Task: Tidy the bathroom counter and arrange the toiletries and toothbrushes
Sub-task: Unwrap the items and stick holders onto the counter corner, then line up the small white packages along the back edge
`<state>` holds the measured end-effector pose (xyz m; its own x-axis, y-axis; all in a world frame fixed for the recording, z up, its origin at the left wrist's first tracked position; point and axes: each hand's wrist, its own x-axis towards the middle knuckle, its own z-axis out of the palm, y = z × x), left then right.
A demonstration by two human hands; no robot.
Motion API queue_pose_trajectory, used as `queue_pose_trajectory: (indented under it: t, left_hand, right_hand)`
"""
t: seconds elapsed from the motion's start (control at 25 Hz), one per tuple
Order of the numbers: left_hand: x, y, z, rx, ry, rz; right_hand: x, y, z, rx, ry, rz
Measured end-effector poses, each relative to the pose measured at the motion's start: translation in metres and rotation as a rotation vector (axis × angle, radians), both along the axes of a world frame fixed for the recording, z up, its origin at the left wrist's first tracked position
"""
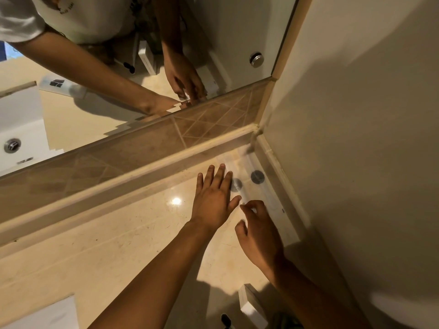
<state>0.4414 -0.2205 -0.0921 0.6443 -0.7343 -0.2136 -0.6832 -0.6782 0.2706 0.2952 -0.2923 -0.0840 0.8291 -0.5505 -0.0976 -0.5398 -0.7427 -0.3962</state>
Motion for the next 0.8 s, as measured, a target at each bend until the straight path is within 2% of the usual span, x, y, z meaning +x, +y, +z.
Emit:
queue_pose_trajectory:
  t: [0.24,0.36,0.48,0.6,0.68,0.8]
  left_hand:
    - [-0.010,0.010,0.010,-0.103,0.039,0.050]
    - [-0.032,0.030,0.033,-0.206,0.084,0.152]
    - [-0.061,0.056,0.065,-0.396,0.208,0.288]
    - [-0.093,0.081,0.092,-0.538,0.296,0.391]
    - [-0.119,0.099,0.108,-0.568,0.310,0.463]
    - [-0.165,0.121,0.126,-0.580,0.340,0.561]
  right_hand:
    - [-0.005,0.001,0.011,0.054,-0.030,0.011]
    - [-0.017,-0.003,0.025,0.171,-0.061,0.011]
    - [-0.039,-0.008,0.043,0.344,-0.190,0.025]
    - [-0.069,-0.013,0.060,0.333,-0.256,0.025]
    - [-0.090,-0.011,0.073,0.353,-0.207,-0.011]
    - [-0.119,-0.006,0.089,0.343,-0.246,0.006]
